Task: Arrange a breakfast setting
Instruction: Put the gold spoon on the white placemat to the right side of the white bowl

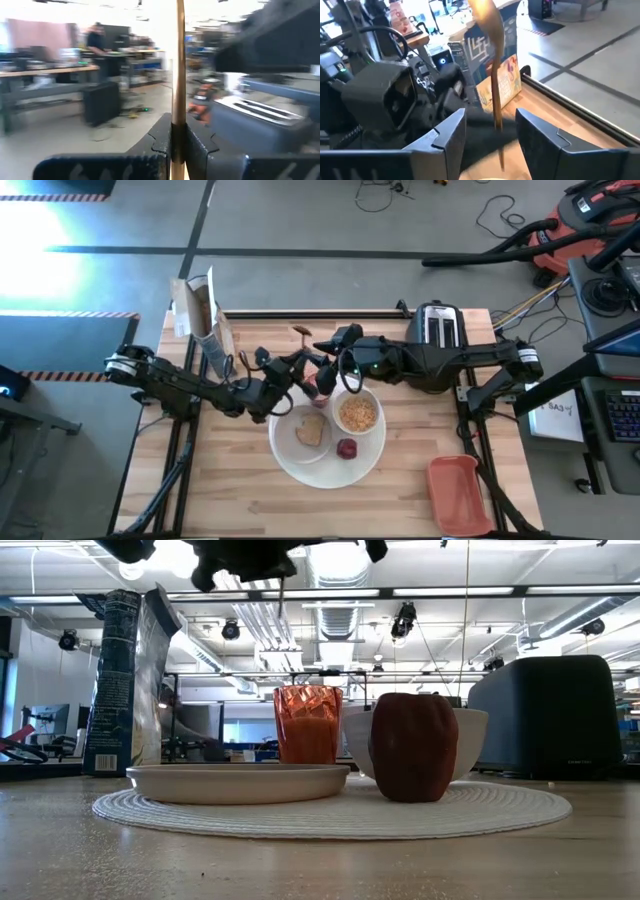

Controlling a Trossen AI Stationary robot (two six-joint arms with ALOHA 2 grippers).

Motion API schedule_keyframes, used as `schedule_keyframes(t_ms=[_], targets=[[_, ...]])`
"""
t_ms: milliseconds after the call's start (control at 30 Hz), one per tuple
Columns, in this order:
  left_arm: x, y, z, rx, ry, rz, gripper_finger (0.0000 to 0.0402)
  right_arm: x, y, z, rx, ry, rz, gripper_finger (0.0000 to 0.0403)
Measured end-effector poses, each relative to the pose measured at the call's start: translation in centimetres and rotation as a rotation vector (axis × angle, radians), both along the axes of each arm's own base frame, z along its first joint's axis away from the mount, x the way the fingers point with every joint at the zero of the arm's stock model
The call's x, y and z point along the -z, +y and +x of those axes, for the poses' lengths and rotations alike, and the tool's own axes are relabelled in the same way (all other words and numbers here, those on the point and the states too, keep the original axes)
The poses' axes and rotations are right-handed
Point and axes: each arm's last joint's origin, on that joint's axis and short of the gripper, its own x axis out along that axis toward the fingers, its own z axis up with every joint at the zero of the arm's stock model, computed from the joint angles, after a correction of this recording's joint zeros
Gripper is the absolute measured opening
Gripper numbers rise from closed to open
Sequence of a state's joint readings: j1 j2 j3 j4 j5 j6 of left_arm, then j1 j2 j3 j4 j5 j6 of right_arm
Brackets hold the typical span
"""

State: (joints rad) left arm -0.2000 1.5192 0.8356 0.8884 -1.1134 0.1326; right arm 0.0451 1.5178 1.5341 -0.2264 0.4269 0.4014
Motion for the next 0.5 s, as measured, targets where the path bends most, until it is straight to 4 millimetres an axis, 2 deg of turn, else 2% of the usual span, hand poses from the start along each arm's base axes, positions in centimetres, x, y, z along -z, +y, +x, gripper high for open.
schedule_keyframes(t_ms=[167,333,500], targets=[[-0.5,0.4,-0.3,-0.096,0.003,0.014,0.0012,0.3,-0.3,0.5,0.115,-0.031,-0.008,0.0151],[-0.5,1.4,-0.2,-0.124,0.002,0.014,0.0012,0.2,-0.2,1.5,0.114,-0.104,-0.021,0.0146],[-0.6,1.8,-0.1,-0.133,-0.013,0.008,0.0012,0.7,-1.2,2.1,0.151,-0.134,0.001,0.0145]])
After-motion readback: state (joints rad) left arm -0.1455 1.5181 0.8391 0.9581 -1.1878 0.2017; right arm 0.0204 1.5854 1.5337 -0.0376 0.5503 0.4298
